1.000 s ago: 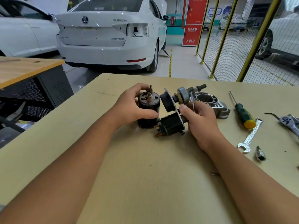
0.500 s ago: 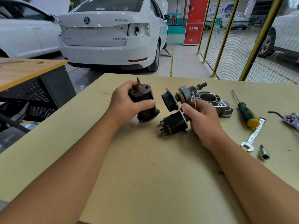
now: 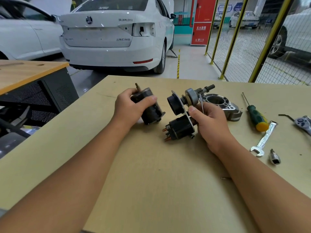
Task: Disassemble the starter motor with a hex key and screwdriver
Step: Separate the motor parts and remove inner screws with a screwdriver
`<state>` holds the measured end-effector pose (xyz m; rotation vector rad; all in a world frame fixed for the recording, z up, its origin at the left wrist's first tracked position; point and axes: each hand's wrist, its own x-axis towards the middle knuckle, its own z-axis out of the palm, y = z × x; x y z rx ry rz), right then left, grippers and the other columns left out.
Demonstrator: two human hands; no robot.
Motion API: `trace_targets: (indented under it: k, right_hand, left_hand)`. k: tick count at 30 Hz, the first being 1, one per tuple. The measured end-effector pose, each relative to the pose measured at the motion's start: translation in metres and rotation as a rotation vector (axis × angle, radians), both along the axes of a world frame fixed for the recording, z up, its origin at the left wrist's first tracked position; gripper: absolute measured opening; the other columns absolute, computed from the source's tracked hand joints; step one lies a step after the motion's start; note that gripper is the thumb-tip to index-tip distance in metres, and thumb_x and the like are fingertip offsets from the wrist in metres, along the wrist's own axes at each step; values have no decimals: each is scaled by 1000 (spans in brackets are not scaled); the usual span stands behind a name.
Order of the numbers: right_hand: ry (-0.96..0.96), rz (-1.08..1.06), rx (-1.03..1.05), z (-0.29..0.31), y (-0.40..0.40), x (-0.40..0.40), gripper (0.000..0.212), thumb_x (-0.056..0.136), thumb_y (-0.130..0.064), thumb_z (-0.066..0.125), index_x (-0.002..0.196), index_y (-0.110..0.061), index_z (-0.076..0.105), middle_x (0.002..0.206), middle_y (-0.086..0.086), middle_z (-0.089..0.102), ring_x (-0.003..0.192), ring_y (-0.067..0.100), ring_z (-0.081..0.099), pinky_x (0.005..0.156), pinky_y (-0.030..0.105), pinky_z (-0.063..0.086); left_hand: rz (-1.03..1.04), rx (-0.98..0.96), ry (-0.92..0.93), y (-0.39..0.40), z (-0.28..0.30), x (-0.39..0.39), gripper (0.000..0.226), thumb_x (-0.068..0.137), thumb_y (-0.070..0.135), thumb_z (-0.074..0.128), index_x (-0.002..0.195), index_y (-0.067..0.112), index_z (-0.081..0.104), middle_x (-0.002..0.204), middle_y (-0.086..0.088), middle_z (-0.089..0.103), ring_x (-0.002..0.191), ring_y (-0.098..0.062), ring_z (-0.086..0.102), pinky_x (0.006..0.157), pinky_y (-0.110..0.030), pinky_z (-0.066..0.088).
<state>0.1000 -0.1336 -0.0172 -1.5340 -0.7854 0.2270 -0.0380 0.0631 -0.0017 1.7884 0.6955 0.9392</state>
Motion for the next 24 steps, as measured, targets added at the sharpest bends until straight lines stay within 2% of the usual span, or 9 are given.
trace_targets:
  k: [2, 5, 8, 13, 17, 19, 21, 23, 24]
  right_hand:
    - [2, -1, -3, 0, 1, 1, 22, 91, -36, 64, 88, -16, 72, 78, 2, 72, 75, 19, 70, 78, 46, 59]
    - [-6, -2, -10, -1, 1, 3, 23, 91, -38, 64, 87, -17, 72, 76, 0, 71, 73, 16, 69, 77, 44, 59]
    - [-5, -6, -16, -1, 2, 3, 22, 90, -39, 64, 86, -18, 72, 76, -2, 70, 73, 15, 68, 75, 44, 58]
    - [1, -8, -24, 0, 1, 1, 23, 90, -39, 64, 89, -17, 72, 80, 3, 71, 79, 21, 70, 84, 55, 59]
    - [9, -15, -27, 1, 0, 0, 22, 92, -37, 64, 91, -17, 73, 83, 5, 72, 83, 25, 71, 86, 58, 57]
    - [12, -14, -26, 2, 0, 0, 21, 93, -36, 64, 92, -17, 73, 83, 5, 72, 84, 25, 71, 87, 58, 57]
    - [17, -10, -27, 1, 1, 0, 20, 94, -34, 64, 93, -17, 73, 85, 6, 72, 85, 27, 71, 88, 58, 57]
    - [21, -8, -29, 1, 1, 1, 20, 94, -35, 64, 92, -17, 73, 84, 5, 72, 85, 26, 71, 88, 57, 57]
    - [23, -9, -28, 1, 1, 1, 19, 94, -35, 64, 92, -17, 73, 83, 4, 72, 84, 25, 71, 88, 55, 58]
  left_hand:
    - [44, -224, -99, 1, 2, 1, 39, 77, 50, 86, 99, 22, 70, 84, 4, 79, 78, -11, 76, 56, -24, 54]
    - [102, -525, -198, 7, 7, 1, 50, 75, 59, 84, 102, 20, 67, 75, 5, 78, 69, -15, 77, 55, -28, 54]
    - [59, -657, -232, 14, 9, -2, 52, 71, 65, 82, 101, 24, 68, 78, 2, 78, 62, -17, 74, 57, -28, 54]
    - [-14, -756, -239, 22, 7, -5, 44, 73, 66, 79, 94, 29, 71, 79, 0, 76, 58, -18, 72, 57, -27, 53]
    - [-40, -794, -233, 25, 8, -6, 38, 75, 63, 79, 88, 28, 70, 76, 2, 75, 61, -17, 72, 58, -28, 53]
    - [-8, -780, -245, 25, 9, -7, 36, 75, 55, 82, 92, 26, 68, 73, 3, 76, 71, -20, 73, 65, -31, 54]
    - [64, -635, -264, 21, 8, -7, 36, 78, 47, 85, 98, 23, 68, 75, 3, 77, 84, -23, 75, 65, -32, 56]
    - [106, -374, -286, 14, 8, -8, 32, 80, 41, 86, 99, 22, 68, 89, 1, 77, 91, -21, 76, 64, -32, 59]
    - [97, -239, -306, 12, 9, -9, 31, 81, 40, 86, 100, 23, 68, 97, 0, 75, 94, -19, 75, 69, -31, 60]
